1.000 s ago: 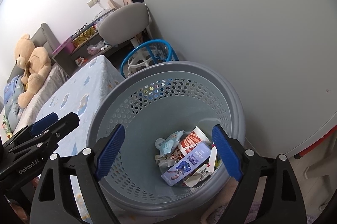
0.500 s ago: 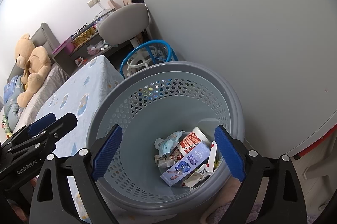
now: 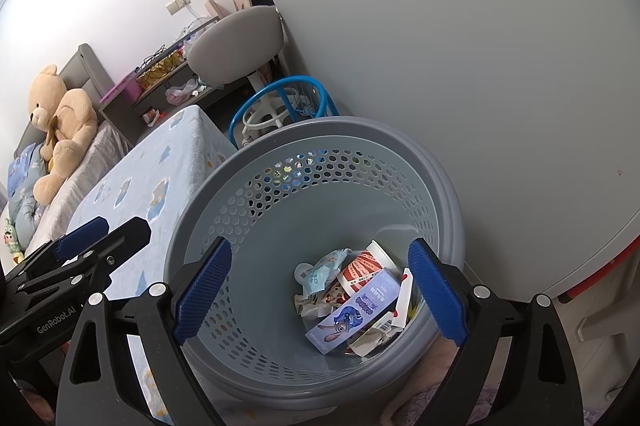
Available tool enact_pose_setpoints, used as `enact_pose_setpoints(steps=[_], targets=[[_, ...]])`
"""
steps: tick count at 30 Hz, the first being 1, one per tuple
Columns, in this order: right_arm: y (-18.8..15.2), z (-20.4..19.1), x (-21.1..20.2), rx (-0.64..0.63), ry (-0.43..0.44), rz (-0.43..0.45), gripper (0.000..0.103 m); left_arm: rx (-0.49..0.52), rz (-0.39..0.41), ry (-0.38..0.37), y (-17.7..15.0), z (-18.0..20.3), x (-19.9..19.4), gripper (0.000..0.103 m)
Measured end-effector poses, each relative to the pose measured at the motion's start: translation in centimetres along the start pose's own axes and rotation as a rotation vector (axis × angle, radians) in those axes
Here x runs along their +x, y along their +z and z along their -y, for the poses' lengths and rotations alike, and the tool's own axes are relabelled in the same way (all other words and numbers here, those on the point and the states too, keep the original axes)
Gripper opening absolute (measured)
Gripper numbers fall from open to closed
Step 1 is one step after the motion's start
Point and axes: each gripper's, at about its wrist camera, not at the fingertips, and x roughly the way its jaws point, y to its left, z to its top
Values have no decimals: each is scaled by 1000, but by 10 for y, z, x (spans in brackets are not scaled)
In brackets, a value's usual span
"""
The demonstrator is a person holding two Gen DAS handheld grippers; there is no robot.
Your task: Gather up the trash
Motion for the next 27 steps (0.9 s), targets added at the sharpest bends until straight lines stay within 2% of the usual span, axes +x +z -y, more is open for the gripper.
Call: enact_pose_setpoints(steps=[27], targets=[[-3, -2, 0, -10, -9, 0, 91, -23, -10, 39, -2, -5, 4, 80]])
